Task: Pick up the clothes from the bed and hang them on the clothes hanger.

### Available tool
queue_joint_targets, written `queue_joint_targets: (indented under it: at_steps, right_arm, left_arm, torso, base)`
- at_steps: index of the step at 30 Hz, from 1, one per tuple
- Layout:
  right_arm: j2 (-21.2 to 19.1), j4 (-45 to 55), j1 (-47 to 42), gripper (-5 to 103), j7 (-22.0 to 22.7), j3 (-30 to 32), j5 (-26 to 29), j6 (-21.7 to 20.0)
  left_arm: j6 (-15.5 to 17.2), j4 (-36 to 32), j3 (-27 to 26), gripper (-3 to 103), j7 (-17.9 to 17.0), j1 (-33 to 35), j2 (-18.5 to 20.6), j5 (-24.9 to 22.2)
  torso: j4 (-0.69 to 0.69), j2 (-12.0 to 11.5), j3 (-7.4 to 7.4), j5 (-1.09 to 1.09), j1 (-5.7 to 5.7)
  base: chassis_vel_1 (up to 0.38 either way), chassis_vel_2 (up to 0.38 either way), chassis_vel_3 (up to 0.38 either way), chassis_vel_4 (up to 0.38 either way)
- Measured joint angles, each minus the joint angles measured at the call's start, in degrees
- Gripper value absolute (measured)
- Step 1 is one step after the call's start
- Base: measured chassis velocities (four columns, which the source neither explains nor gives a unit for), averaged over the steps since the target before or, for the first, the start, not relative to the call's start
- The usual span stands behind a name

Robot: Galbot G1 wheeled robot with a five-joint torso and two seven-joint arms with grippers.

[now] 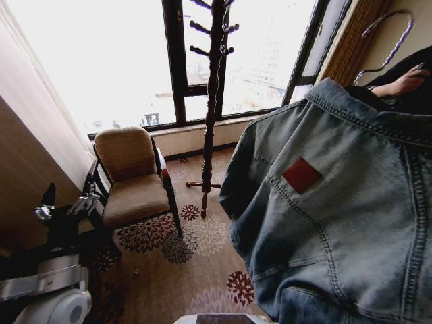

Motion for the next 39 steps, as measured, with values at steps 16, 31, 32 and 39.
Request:
queue_joint_targets:
  at_steps: [16, 31, 32, 39]
  right_arm:
    - [0.02, -0.41, 0.21, 22, -0.14, -0.1, -0.15, -0.21]
    - [0.44, -0.9, 0.12, 22, -0.18, -0.38, -0.68, -0.17]
    - [0.44, -0.92, 0.12, 22, -0.17, -0.39, -0.69, -0.16]
    - [0.42, -1.0, 0.15, 22, -0.14, -0.39, -0.8, -0.15]
  left_arm:
    - [-0.26, 0.0, -0.2, 100, 0.23, 0.02, 0.16, -0.02]
    - [-0.46, 0.0, 0.42, 100, 0.63, -0.3, -0.14, 0.3]
    - [-0.49, 0.0, 0.46, 100, 0.64, -0.32, -0.16, 0.33]
    - [-0.6, 0.0, 0.57, 100, 0.72, -0.42, -0.21, 0.4]
  torso:
    - [-0.02, 0.01, -0.01, 0.0, -0.03]
    - [-0.01, -0.01, 0.01, 0.0, 0.02]
    - [0.0, -0.02, 0.02, 0.0, 0.04]
    - [-0.01, -0.03, 0.02, 0.0, 0.05]
  base:
    - [-0.031, 0.028, 0.029, -0.03]
    - [-0.228, 0.238, 0.233, -0.237]
    - [-0.229, 0.213, 0.237, -0.225]
    - [-0.1, 0.112, 0.116, -0.103]
